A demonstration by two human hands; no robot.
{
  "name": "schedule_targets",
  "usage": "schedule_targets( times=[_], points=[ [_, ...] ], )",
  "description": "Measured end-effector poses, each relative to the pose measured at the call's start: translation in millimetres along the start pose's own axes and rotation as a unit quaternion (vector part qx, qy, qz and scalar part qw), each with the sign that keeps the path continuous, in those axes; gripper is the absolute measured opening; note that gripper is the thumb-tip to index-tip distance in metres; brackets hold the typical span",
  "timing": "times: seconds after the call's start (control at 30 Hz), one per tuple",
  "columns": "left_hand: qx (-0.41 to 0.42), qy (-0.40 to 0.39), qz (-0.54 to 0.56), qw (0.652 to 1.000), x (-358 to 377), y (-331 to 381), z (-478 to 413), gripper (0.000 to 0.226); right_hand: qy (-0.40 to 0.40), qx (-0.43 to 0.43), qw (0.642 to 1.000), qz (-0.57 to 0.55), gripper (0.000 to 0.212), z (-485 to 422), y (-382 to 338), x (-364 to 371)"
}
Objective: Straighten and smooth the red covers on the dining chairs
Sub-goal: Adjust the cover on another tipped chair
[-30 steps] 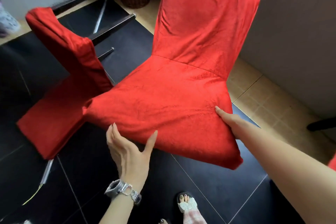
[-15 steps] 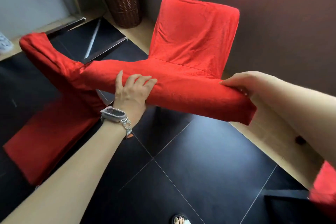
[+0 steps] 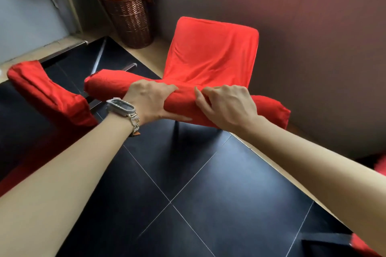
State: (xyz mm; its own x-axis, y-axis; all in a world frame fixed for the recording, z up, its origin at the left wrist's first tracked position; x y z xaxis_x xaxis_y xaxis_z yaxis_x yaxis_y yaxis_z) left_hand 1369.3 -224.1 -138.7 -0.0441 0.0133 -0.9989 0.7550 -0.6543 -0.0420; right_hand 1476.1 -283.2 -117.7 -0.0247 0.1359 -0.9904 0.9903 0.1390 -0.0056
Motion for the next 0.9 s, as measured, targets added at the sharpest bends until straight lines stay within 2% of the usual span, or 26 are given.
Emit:
schedule_targets(
  times=[0.1, 0.17, 0.2, 0.27, 0.37, 0.43, 0.7, 0.9],
  points=[
    [0.018, 0.001, -0.022, 1.0, 3.6, 1.4, -1.5, 0.077, -0.055, -0.09, 0.994, 0.008, 0.069, 6.4, -11.1, 7.9],
    [0.035, 0.002, -0.021, 0.999, 2.5, 2.6, -1.7, 0.076, -0.107, -0.101, 0.988, 0.041, 0.076, 4.7, -9.0, 19.3],
    [0.044, -0.002, -0.028, 0.999, 1.6, 2.7, -1.6, 0.076, -0.119, -0.1, 0.987, 0.052, 0.072, 2.5, -9.2, 22.9],
    [0.057, -0.033, -0.065, 0.996, 3.5, 1.5, -3.5, 0.076, -0.119, -0.094, 0.986, 0.069, 0.055, -2.7, -12.5, 23.9],
    [0.074, -0.068, -0.101, 0.99, 7.4, 6.2, -4.7, 0.059, -0.121, -0.094, 0.983, 0.098, 0.043, -3.9, -18.8, 20.5],
    [0.083, -0.073, -0.114, 0.987, 8.3, 12.9, -1.0, 0.053, -0.129, -0.087, 0.983, 0.095, 0.042, 2.2, -20.3, 20.2],
    [0.101, -0.091, -0.134, 0.982, 25.9, 38.4, 38.4, 0.053, -0.148, -0.076, 0.982, 0.085, 0.038, 46.3, -32.1, 30.1],
    [0.118, -0.064, -0.145, 0.98, -0.3, 42.3, 62.8, 0.057, -0.113, -0.085, 0.988, 0.06, 0.04, 62.2, -45.7, 3.3]
  ],
)
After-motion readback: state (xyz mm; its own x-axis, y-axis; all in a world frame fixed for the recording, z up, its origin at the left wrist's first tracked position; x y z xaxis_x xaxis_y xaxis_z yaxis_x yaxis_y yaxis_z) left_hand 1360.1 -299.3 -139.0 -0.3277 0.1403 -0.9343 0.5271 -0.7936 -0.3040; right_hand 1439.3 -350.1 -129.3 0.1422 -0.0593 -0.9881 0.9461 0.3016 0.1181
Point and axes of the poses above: each hand's wrist, its own z-axis away from the middle knuckle, its own x-axis out of the palm, y = z × x, the point moved 10 cm from there along -z, towards the middle knuckle, and after that the axes turned 11 degrees about -y, right-handed, at the moved point
